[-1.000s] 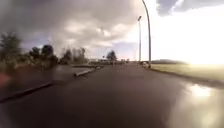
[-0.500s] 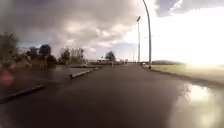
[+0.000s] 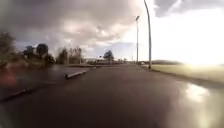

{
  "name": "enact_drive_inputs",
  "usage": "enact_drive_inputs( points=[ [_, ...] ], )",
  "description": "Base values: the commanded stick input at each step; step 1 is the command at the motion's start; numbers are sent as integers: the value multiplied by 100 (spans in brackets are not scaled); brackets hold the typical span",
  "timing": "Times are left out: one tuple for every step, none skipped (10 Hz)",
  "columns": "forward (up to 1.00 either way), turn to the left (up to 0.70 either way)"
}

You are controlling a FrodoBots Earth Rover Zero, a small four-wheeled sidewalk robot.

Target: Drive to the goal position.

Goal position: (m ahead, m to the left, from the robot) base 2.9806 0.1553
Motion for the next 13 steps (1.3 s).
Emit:
enact_drive_inputs(
  points=[
    [70,-14],
    [70,-14],
    [70,-14],
    [70,-14],
    [70,-14],
    [70,-14],
    [70,-14],
    [70,-14],
    [70,-14],
    [70,-14],
    [70,-14],
    [70,-14],
    [70,-14]
  ],
)
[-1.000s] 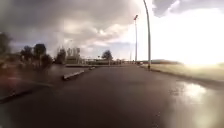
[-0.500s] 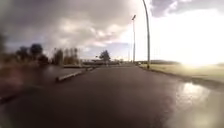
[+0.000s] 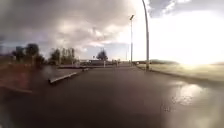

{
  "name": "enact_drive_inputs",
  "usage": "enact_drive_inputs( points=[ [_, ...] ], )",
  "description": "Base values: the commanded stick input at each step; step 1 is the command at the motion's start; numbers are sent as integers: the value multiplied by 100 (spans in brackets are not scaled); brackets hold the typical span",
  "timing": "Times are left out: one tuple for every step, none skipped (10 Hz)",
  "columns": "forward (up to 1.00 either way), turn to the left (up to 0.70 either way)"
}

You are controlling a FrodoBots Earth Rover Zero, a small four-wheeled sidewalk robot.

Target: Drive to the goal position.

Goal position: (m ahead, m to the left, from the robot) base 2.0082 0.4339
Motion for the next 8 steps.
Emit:
enact_drive_inputs(
  points=[
    [70,-14],
    [70,-14],
    [70,-14],
    [70,-14],
    [70,-14],
    [70,-14],
    [70,-14],
    [70,-14]
  ],
)
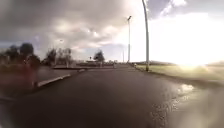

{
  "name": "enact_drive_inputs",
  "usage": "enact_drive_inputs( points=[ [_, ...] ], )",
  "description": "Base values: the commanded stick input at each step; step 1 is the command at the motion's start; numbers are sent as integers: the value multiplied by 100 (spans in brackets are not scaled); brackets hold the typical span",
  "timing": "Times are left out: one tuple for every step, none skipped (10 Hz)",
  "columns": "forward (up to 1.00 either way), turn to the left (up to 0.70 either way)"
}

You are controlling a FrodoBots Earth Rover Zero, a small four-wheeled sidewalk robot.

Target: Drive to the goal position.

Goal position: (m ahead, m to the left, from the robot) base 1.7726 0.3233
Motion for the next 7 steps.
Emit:
enact_drive_inputs(
  points=[
    [70,-14],
    [70,-14],
    [70,-14],
    [70,-14],
    [70,-14],
    [70,-14],
    [70,-14]
  ],
)
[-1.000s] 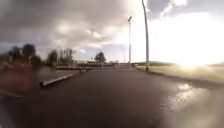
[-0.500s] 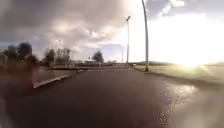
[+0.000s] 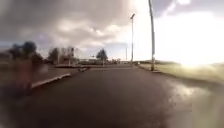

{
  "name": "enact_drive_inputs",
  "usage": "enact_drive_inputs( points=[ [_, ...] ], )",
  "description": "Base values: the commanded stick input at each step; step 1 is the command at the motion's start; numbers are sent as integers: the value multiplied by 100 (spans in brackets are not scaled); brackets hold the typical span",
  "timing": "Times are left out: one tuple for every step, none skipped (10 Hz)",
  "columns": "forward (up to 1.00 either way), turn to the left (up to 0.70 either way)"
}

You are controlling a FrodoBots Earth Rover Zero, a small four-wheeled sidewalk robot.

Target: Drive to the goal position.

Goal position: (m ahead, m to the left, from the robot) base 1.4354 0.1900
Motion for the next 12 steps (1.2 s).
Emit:
enact_drive_inputs(
  points=[
    [70,-14],
    [70,-14],
    [70,-14],
    [70,-14],
    [70,-14],
    [70,-14],
    [70,-14],
    [70,-14],
    [70,-14],
    [70,-14],
    [70,-14],
    [70,-14]
  ],
)
